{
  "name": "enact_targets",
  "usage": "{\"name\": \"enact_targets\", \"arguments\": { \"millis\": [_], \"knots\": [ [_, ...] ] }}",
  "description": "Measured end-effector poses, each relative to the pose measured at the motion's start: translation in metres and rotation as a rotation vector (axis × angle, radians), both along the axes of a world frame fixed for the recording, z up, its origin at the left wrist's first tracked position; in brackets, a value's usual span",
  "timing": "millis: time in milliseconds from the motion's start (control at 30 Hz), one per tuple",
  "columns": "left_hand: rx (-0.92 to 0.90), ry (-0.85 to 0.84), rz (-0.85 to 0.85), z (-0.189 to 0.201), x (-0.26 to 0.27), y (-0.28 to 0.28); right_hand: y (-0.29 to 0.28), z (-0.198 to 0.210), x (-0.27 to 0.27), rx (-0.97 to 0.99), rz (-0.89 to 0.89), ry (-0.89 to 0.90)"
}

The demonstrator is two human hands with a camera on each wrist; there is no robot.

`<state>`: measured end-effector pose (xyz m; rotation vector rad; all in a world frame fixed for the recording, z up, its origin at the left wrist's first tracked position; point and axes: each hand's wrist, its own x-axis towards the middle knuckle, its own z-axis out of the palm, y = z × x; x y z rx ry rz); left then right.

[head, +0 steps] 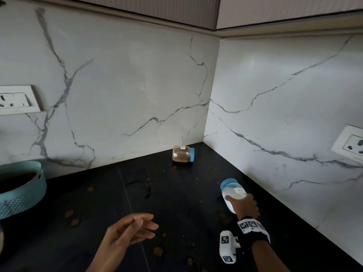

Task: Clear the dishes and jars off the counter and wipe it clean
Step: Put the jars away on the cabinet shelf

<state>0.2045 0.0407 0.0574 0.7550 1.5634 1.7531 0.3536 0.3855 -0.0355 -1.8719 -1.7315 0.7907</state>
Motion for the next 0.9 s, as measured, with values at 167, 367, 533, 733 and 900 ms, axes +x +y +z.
{"name": "enact_targets", "arguments": {
  "millis": [167,367,533,733,900],
  "knots": [
    [-0.056,0.012,0.049,0.0,0.003,0.004,-0.041,0.04,-0.019,0.013,0.243,0.441],
    [-0.038,0.022,0.147,0.005,0.012,-0.001,-0.151,0.111,-0.065,0.128,0.697,0.661],
    [0.067,-0.128,0.256,0.008,0.001,-0.045,-0.267,0.102,-0.105,0.15,0.95,0.665],
    [0.166,-0.307,0.657,-0.013,-0.026,-0.153,-0.385,0.059,-0.143,0.163,1.376,0.619],
    [0.065,-0.257,0.892,-0.032,-0.034,-0.259,-0.433,0.049,-0.202,-0.231,1.519,0.601]
  ]
}}
